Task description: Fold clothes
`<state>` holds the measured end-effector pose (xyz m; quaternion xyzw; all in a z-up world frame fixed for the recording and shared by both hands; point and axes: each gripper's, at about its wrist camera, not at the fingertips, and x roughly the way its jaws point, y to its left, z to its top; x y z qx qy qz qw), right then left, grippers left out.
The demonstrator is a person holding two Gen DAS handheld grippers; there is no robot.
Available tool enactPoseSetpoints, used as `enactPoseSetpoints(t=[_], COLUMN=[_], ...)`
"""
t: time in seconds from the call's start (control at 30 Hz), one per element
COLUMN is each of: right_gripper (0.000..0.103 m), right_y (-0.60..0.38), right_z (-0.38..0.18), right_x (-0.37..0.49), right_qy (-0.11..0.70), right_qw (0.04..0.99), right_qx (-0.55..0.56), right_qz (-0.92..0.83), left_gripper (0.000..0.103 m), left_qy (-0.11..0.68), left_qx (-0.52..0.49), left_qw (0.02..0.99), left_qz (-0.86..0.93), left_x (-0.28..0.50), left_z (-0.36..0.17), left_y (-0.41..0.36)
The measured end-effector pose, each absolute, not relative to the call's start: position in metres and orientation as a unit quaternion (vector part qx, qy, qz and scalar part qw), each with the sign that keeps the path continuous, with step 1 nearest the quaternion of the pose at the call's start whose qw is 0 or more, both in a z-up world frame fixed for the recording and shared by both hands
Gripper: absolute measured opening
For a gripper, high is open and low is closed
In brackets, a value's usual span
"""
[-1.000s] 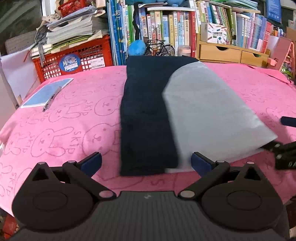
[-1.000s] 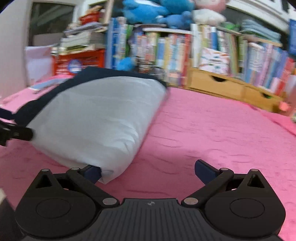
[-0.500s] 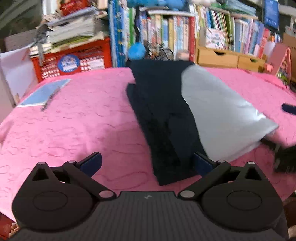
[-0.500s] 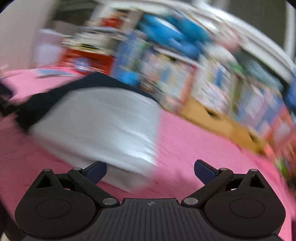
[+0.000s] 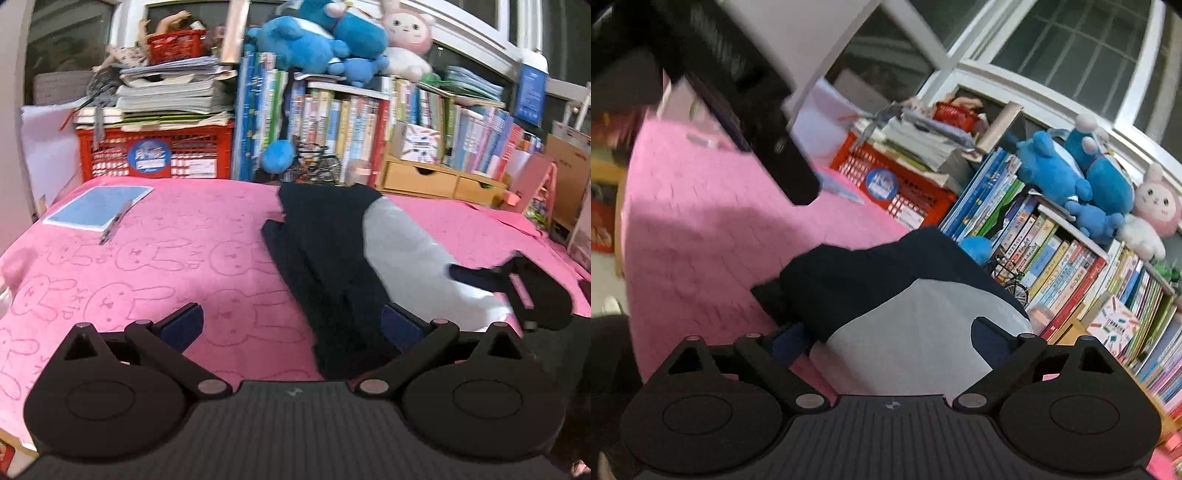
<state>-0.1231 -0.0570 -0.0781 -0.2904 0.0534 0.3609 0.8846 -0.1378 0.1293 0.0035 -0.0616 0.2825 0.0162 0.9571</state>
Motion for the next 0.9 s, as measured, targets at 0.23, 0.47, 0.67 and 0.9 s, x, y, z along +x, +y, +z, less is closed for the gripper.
enactPoseSetpoints(t=[0.23, 0.47, 0.67, 0.9], right_gripper=[0.093, 0.056, 0.012, 0.008], right_y=[-0.062, -0.036, -0.031, -0.054], right_z=[-0.085, -0.088, -0.080, -0.058], right_x=[-0.117, -0.109, -0.098, -0.101], right_qy=[0.057, 0.055, 0.063, 0.048], right_qw=[0.889, 0.888, 0.906, 0.927], right_qx=[-0.299, -0.308, -0.274, -0.182], right_qz=[0.341, 0.335, 0.318, 0.323], left_gripper=[0.103, 0.103, 0.103, 0.103], left_qy=[0.302, 0.291, 0.278, 0.306], left_qx=[-0.078, -0.119, -0.195, -0.282], left_qw=[0.950, 0.948, 0.929, 0.880], left_qz=[0.026, -0.044, -0.145, -0.231], left_x=[-0.134, -0.140, -0.135, -0.091], left_z=[-0.008, -0.004, -0.004, -0.024], left_y=[0.138, 0.137, 0.140, 0.149])
